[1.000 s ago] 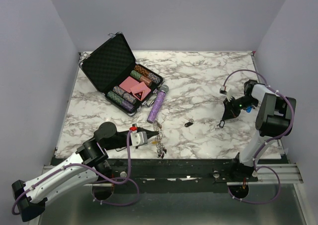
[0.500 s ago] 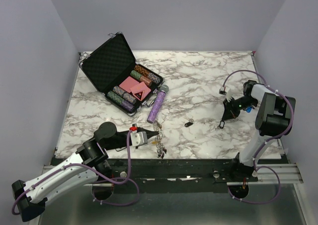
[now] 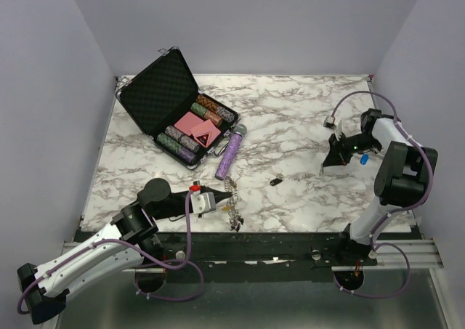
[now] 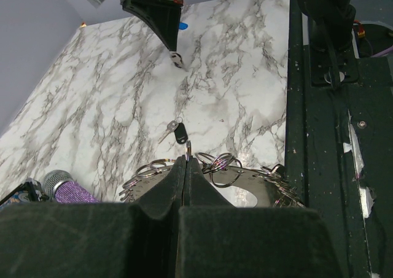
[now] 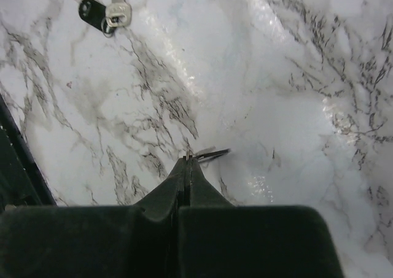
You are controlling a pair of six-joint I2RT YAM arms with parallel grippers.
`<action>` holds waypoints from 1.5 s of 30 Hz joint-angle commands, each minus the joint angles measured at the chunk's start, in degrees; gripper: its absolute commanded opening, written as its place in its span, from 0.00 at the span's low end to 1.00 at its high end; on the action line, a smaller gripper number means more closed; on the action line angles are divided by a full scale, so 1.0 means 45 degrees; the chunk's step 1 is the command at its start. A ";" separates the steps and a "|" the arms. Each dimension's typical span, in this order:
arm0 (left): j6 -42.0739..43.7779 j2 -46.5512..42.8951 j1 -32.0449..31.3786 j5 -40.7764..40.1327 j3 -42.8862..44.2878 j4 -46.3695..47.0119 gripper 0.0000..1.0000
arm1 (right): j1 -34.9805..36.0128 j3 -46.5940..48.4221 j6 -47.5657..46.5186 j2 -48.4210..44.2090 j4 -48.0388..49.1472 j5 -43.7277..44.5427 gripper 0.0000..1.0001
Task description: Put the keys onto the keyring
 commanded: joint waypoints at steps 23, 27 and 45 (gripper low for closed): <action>-0.2159 -0.1013 0.0555 0.0818 -0.0143 0.2779 0.00 | 0.2567 0.1461 -0.4041 -0.4636 -0.4552 -0.6256 0.01; -0.2355 -0.1209 0.0555 0.0720 -0.0241 0.2740 0.00 | 0.3737 0.1441 -0.3650 -0.4949 -0.4551 -0.5867 0.01; -0.3488 -0.1034 0.0575 0.0680 -0.0709 0.4008 0.00 | 0.6553 0.1286 -0.3161 -0.5243 -0.4552 -0.5494 0.01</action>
